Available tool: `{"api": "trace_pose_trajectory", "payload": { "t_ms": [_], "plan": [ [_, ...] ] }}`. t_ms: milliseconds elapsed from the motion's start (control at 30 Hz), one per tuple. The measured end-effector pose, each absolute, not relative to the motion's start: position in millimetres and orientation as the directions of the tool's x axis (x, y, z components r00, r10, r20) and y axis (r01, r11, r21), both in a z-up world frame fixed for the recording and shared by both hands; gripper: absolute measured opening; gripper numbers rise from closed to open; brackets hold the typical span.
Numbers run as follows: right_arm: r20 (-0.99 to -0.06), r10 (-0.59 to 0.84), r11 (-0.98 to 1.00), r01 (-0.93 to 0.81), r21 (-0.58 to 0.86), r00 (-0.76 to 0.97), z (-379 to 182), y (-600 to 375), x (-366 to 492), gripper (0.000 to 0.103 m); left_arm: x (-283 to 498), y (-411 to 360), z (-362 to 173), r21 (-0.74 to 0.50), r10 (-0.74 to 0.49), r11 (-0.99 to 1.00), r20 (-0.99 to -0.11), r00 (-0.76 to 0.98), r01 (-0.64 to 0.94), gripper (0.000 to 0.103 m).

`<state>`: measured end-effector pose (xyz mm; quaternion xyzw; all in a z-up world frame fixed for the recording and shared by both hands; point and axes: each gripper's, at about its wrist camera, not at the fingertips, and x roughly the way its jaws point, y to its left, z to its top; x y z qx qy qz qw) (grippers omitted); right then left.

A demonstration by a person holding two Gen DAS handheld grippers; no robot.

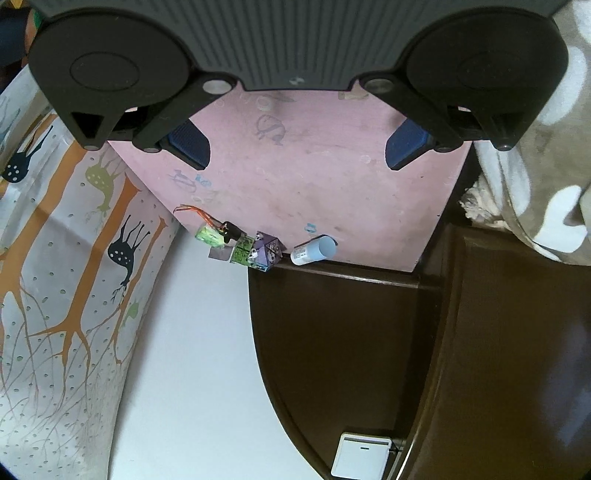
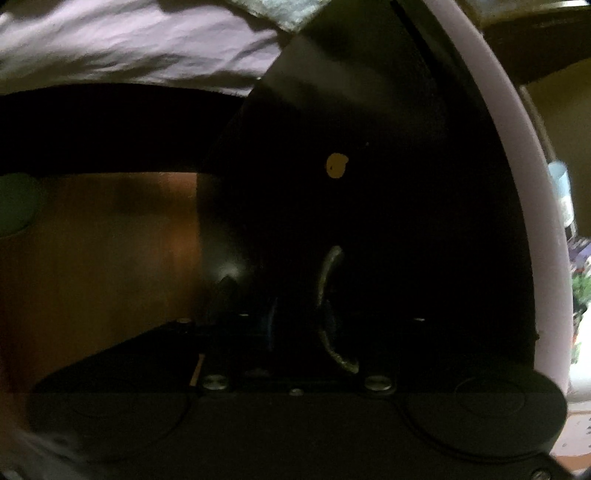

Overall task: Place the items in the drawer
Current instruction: 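Pull the top drawer open with the right tool while the left tool approaches the tabletop items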

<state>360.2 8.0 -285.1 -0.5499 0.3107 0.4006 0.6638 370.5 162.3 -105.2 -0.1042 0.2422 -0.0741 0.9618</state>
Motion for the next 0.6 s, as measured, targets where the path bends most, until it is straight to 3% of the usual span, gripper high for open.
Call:
{"api": "trace_pose_trajectory", "payload": {
  "t_ms": [400,600],
  "plan": [
    [-0.901,0.196,-0.001,-0.919,-0.394,0.386,-268,-3,300,0.029,359,179,-93,-0.253,-0.184,0.964,-0.419,0.889,0.081,0.102],
    [-0.888,0.221,-0.041,-0.905,-0.423,0.404,-272,-16,251,0.028,357,181,-91,-0.254,-0.181,0.964,-0.412,0.893,0.078,0.102]
  ]
}}
